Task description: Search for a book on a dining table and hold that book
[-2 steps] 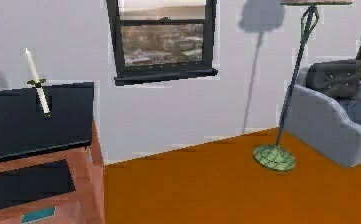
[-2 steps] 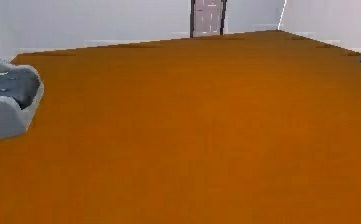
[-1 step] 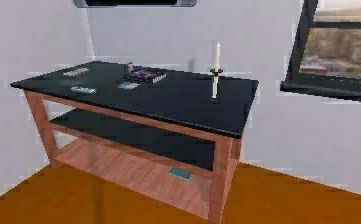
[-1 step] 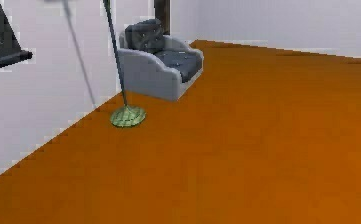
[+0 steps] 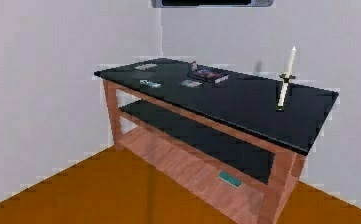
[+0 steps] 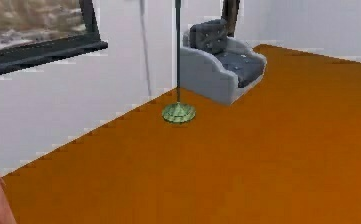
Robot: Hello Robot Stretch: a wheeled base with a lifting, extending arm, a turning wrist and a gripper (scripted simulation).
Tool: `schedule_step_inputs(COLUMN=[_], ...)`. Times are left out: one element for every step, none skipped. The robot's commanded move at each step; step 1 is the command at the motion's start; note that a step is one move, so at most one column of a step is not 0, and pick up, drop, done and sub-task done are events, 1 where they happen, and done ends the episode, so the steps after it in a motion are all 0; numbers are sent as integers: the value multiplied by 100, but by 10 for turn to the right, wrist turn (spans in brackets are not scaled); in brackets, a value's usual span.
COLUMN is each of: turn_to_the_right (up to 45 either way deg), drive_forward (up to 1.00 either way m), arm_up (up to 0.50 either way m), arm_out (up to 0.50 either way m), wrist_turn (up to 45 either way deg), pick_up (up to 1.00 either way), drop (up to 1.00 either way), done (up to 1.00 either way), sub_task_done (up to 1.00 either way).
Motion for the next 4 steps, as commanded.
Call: schedule_step_inputs(turn_to_the_right=[0, -450, -330, 450], drive_forward=[40, 0, 0, 0], arm_up=[0, 0, 0, 0], arm_out=[0, 0, 0, 0], wrist_turn=[0, 0, 0, 0], pick_up=[0, 0, 0, 0], drop=[0, 0, 0, 0], done=[0, 0, 0, 0], sub_task_done=[0, 0, 0, 0])
